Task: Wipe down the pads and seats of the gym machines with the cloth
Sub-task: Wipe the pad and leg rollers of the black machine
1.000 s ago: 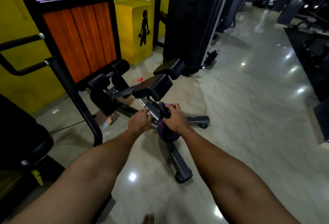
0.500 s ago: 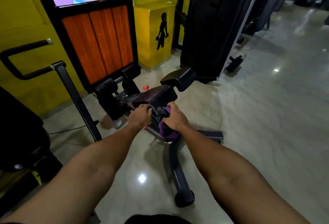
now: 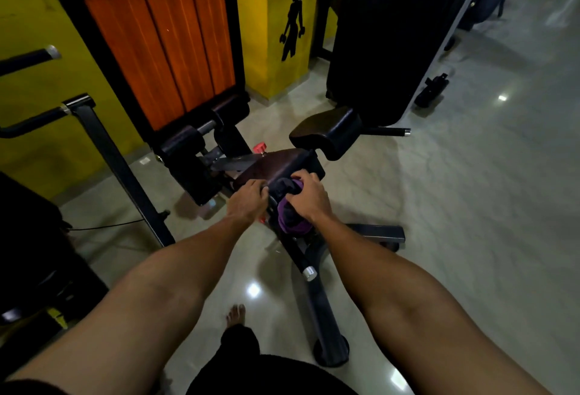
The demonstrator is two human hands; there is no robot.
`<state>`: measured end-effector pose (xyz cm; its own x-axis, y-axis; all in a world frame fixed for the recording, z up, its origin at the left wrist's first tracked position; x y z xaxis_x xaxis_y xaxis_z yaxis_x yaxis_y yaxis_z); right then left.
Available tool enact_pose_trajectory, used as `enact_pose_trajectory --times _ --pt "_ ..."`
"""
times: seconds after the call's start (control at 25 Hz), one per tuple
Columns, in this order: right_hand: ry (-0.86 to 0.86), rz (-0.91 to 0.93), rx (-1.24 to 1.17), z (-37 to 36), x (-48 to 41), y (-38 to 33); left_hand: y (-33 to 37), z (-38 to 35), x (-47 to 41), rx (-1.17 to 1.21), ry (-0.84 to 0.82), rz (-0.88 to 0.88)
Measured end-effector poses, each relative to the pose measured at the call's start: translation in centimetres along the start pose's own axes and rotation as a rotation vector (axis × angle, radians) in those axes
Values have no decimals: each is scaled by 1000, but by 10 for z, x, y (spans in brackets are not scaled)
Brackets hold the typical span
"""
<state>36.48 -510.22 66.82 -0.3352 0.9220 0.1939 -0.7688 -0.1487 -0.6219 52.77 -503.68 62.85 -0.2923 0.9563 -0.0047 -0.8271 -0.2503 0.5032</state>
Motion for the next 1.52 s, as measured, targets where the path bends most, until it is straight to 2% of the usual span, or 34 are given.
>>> enact_pose_trajectory --times 0.24,0.32,0.56,0.68,0.88,1.04,1.28,1.52 --pt "358 -194 -342 -31 -41 -19 -43 -20 -62 112 -133 -157" --pt "411 -240 -409 -50 -40 -15 -51 -22 -76 144 -142 -217" --pt "358 -343 -250 -104 -40 1 -55 -35 -117 253 -177 -334" --pt "403 -355 -210 -97 -67 -1 -51 -45 -134 324 -218 -350" --pt "281 -373 -103 -57 -153 14 -50 -60 -146 340 -280 -308" --pt "311 -307 -144 -46 -163 19 -50 -60 -142 344 -250 -292" --pt "319 -210 -169 -91 -78 17 -39 -58 -153 297 -269 -283" --pt "333 -325 -238 -60 -143 28 -36 -66 -151 303 -245 -272"
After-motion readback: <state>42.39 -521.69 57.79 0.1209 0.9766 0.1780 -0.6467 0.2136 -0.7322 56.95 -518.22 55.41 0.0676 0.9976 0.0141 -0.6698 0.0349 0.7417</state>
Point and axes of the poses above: each hand's wrist, its own x-axis away from the middle knuckle, its own z-axis out of the back of the hand, y = z × x, the point moved 5 cm from there along -x, towards the middle knuckle, and after that the axes turned 9 degrees about -z, right-handed, at the moved point
